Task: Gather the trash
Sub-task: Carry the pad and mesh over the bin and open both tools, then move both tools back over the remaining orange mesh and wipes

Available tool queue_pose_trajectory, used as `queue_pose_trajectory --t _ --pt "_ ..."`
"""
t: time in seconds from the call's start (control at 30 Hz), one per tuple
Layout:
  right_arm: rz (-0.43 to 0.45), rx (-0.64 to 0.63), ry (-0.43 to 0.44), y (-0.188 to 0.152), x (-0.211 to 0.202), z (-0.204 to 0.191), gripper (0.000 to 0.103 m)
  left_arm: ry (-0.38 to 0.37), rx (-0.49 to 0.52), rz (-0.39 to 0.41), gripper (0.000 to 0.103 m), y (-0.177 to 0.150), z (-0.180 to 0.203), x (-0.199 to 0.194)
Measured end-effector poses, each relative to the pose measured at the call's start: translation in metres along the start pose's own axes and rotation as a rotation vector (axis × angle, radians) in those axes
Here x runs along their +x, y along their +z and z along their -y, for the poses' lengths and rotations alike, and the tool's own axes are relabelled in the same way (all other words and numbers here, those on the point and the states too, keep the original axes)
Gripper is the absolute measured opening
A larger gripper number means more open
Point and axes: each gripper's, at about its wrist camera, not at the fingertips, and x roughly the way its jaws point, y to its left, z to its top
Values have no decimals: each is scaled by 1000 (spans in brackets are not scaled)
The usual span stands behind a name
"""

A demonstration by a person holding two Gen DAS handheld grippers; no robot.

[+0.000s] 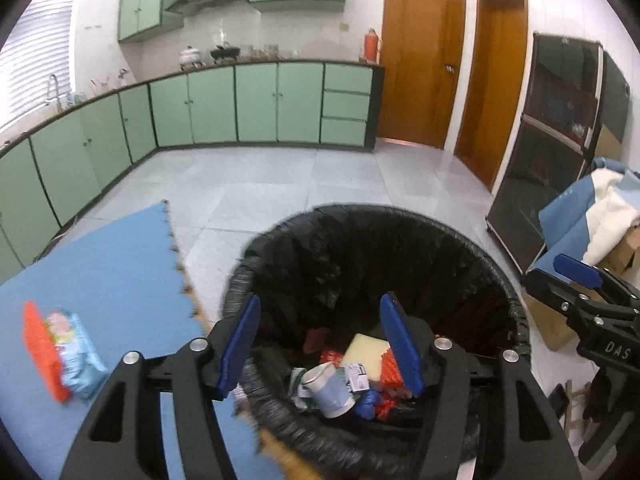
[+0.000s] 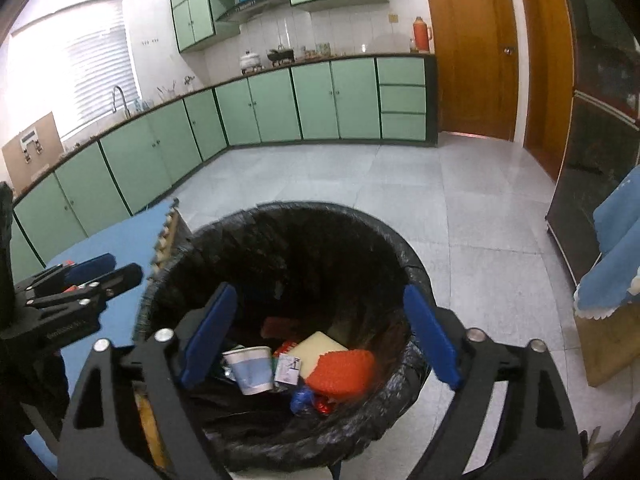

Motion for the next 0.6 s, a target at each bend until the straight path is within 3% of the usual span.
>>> queue_pose_trajectory --t 0.17,0.33,0.6 --pt "56 -26 52 3 -35 -33 90 50 -58 56 70 -10 -37 -59" --pt "84 -48 124 4 -51 -72 93 183 -131 85 71 -38 -88 -114" --pt "45 -137 240 0 -32 -157 93 378 -225 110 73 -75 -162 -163"
